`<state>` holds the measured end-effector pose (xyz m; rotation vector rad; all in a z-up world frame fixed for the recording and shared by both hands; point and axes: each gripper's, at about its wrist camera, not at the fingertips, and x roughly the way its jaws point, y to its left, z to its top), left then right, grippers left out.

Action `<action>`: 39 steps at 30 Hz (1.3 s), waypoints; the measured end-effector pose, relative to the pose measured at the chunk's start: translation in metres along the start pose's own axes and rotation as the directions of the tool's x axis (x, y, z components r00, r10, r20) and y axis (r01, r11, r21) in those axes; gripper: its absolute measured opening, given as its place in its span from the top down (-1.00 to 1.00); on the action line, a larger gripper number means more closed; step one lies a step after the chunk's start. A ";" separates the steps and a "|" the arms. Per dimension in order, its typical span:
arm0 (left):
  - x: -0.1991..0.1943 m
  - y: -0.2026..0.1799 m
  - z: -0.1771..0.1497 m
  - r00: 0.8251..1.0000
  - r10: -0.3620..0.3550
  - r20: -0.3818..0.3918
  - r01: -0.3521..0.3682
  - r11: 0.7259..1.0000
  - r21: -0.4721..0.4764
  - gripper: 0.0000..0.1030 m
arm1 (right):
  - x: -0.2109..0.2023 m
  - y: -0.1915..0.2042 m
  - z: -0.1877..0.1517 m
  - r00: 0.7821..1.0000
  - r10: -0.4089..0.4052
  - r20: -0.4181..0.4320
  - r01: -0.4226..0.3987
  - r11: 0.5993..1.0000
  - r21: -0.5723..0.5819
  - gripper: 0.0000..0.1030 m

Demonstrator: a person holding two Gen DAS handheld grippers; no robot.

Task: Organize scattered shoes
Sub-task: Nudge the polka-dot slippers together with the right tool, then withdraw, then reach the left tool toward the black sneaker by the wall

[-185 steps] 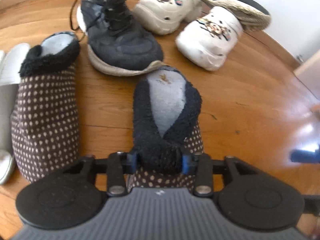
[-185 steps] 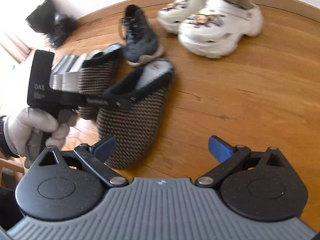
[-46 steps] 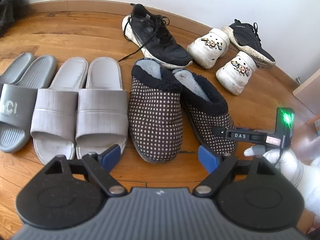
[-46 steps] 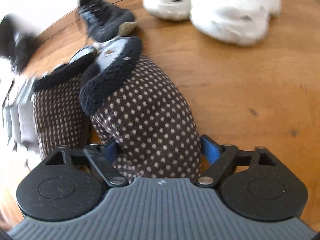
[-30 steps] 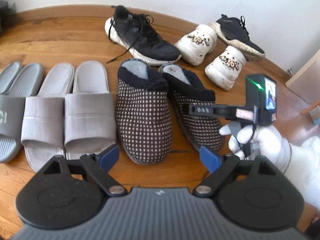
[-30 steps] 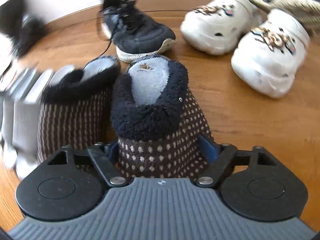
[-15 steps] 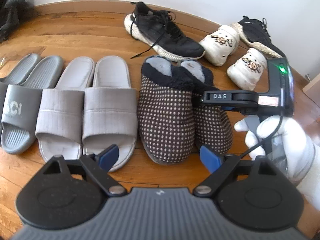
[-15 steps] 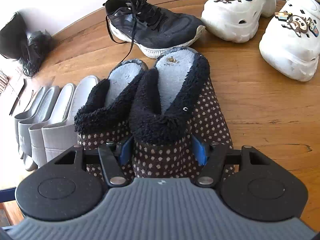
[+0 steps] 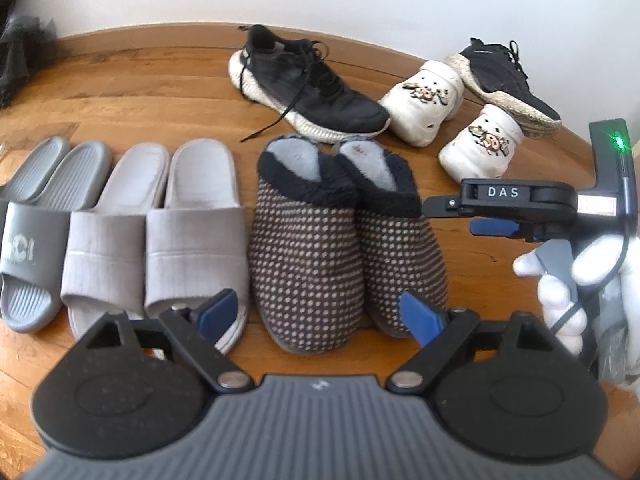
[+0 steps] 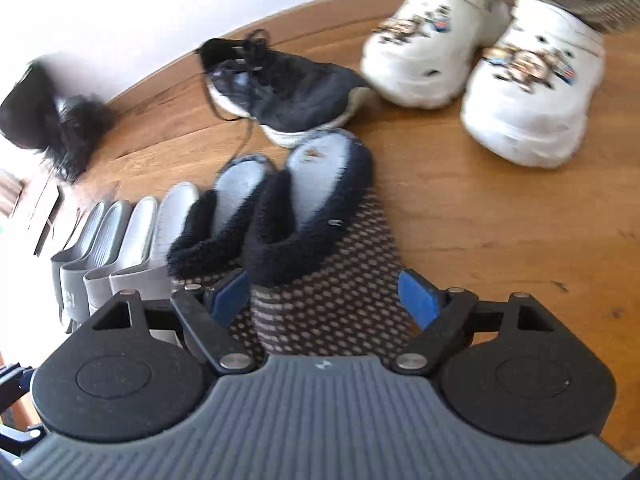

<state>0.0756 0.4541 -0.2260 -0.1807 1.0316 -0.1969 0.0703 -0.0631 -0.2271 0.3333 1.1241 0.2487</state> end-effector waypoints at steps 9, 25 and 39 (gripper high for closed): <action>-0.002 -0.017 0.004 1.000 -0.005 -0.020 0.005 1.000 -0.026 -0.71 | -0.031 -0.014 0.003 0.999 -0.049 -0.004 0.049 0.999 0.002 -0.60; -0.022 -0.051 0.041 0.999 0.030 0.027 -0.031 0.999 0.042 -0.71 | -0.148 -0.061 -0.016 0.987 -0.104 -0.121 0.055 0.934 -0.354 -0.60; 0.024 -0.105 0.157 0.980 0.093 0.177 -0.129 0.969 0.209 -0.71 | -0.203 -0.179 -0.022 0.993 -0.098 -0.066 0.086 0.984 -0.155 -0.66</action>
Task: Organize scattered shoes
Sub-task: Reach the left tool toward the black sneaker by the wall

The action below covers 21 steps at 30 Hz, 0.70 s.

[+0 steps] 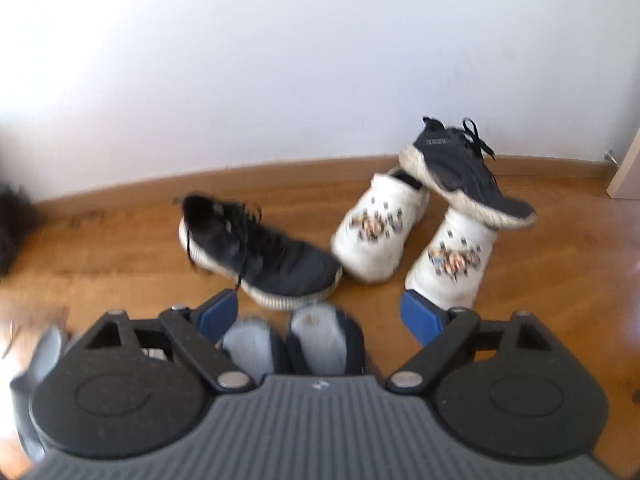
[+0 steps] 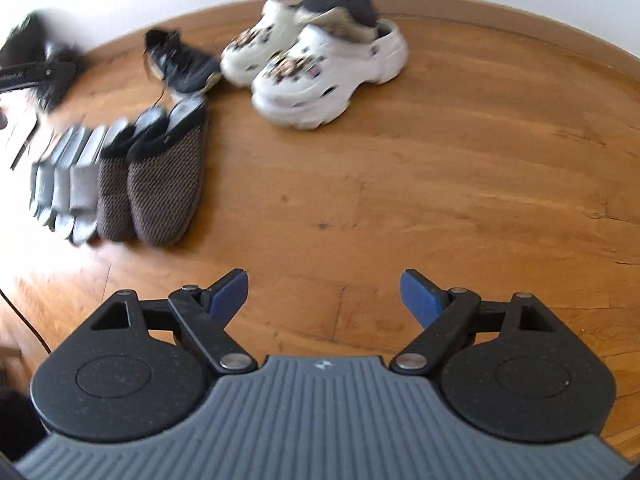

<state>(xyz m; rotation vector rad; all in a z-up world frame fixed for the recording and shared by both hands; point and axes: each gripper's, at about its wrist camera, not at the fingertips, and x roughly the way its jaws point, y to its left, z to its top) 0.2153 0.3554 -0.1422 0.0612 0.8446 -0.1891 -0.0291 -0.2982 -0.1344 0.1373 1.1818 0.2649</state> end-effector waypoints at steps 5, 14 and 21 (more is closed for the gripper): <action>0.059 0.027 0.042 0.995 0.064 -0.070 -0.074 0.986 -0.147 -0.71 | 0.015 -0.003 0.000 0.998 0.061 -0.032 -0.060 0.997 0.043 -0.68; 0.144 0.071 0.070 0.979 0.039 -0.199 -0.137 0.851 -0.507 -0.71 | 0.036 0.001 0.001 0.988 0.111 -0.105 -0.105 0.993 0.060 -0.68; 0.205 0.083 0.080 0.976 0.100 -0.191 -0.191 0.815 -0.547 -0.68 | 0.049 -0.002 0.003 0.985 0.127 -0.120 -0.119 0.991 0.068 -0.69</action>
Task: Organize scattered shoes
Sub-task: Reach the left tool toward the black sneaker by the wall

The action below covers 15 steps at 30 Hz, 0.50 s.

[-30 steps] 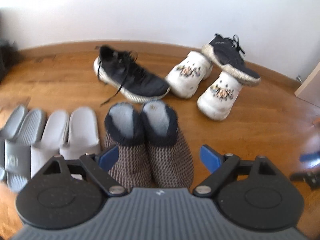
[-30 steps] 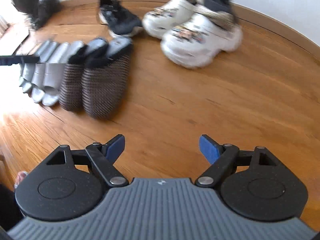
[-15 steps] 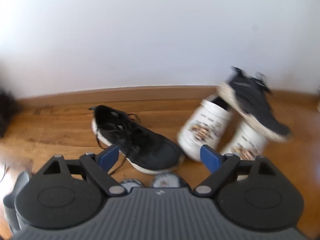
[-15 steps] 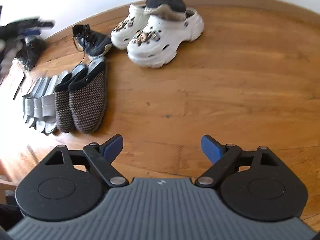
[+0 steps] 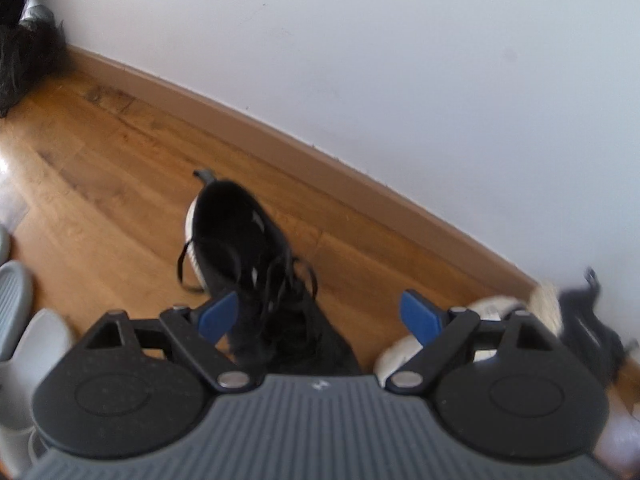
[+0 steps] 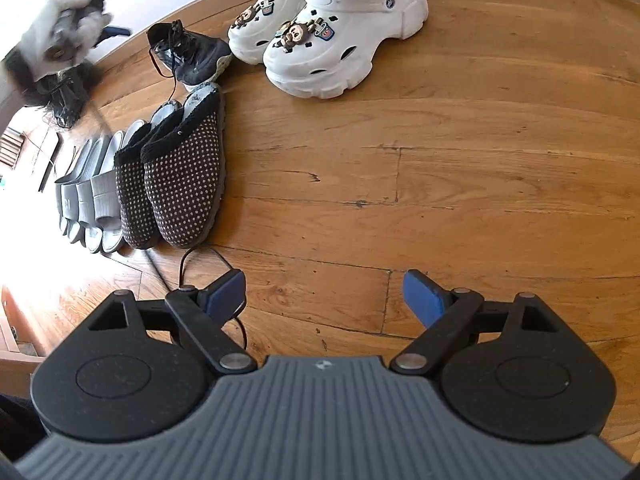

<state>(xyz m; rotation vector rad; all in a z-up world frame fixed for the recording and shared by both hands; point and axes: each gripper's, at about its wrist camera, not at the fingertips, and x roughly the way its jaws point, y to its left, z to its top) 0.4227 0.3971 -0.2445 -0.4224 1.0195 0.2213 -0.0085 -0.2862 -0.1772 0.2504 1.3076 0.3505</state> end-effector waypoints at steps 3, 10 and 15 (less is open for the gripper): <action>0.020 -0.004 0.003 0.999 0.033 0.017 -0.033 0.999 0.030 -0.44 | 0.007 -0.002 0.001 1.000 0.011 -0.010 -0.011 1.000 0.008 -0.69; 0.057 0.006 0.005 0.998 0.070 0.012 -0.069 0.997 -0.031 0.38 | 0.024 -0.001 -0.004 0.999 -0.004 -0.048 0.003 1.000 -0.024 -0.69; 0.051 0.012 0.002 0.994 0.097 0.053 -0.096 0.995 -0.036 0.89 | 0.030 -0.003 -0.006 0.997 0.001 -0.073 -0.002 1.000 -0.011 -0.69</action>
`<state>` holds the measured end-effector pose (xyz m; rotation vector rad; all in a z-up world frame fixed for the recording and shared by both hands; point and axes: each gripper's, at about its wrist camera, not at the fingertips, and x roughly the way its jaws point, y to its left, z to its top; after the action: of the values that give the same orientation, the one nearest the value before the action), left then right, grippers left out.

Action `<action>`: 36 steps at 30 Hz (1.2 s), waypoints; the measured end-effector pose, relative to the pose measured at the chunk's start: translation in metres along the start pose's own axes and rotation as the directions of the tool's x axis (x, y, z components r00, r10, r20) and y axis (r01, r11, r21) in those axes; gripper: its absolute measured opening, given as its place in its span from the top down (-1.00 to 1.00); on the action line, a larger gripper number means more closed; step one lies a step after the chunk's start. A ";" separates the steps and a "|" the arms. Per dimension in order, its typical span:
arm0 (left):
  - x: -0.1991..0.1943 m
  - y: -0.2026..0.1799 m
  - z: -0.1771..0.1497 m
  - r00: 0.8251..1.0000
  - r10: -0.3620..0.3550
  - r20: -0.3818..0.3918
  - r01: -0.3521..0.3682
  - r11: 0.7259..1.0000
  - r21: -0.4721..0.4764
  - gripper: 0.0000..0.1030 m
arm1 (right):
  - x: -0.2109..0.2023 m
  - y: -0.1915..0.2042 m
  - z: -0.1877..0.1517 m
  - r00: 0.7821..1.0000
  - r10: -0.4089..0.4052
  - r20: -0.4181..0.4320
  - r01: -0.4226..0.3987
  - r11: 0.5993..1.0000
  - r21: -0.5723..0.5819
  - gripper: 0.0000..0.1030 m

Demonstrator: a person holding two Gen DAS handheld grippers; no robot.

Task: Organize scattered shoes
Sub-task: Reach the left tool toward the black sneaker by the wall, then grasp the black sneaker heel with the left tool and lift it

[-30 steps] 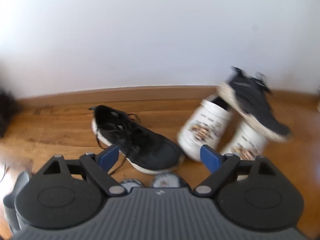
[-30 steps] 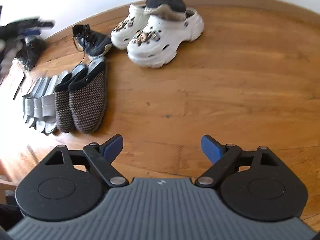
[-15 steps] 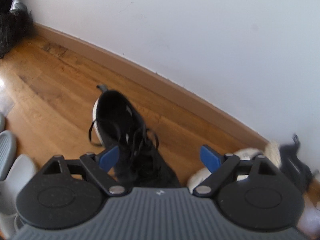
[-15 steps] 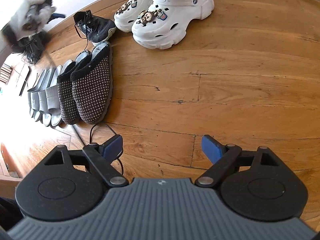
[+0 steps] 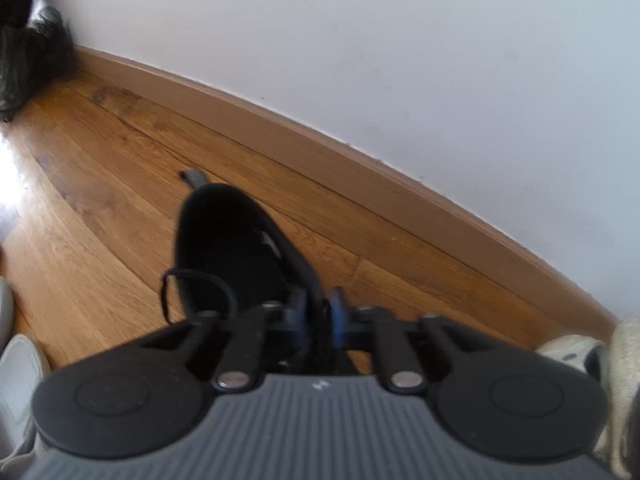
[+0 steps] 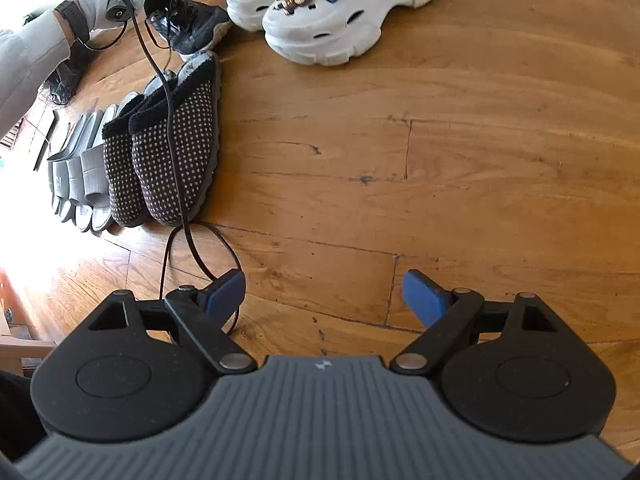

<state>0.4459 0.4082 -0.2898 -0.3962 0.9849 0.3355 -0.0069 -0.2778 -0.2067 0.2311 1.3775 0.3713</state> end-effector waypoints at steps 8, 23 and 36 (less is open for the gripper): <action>-0.052 0.008 -0.002 0.995 -0.058 0.081 0.061 0.997 -0.041 0.92 | 0.002 0.001 -0.002 1.000 0.012 -0.008 -0.012 1.000 -0.006 -0.69; -0.192 -0.005 -0.058 0.968 -0.233 0.090 0.224 0.969 0.104 0.92 | -0.026 0.016 -0.016 0.998 0.051 0.031 -0.049 0.996 -0.069 -0.69; -0.210 -0.044 -0.158 0.954 -0.279 -0.105 0.296 0.933 0.206 0.92 | -0.052 0.017 -0.037 0.996 0.059 0.069 -0.055 0.997 -0.059 -0.69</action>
<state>0.2414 0.2755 -0.1807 -0.3470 1.0088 -0.0551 -0.0528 -0.2841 -0.1593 0.2350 1.2909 0.4451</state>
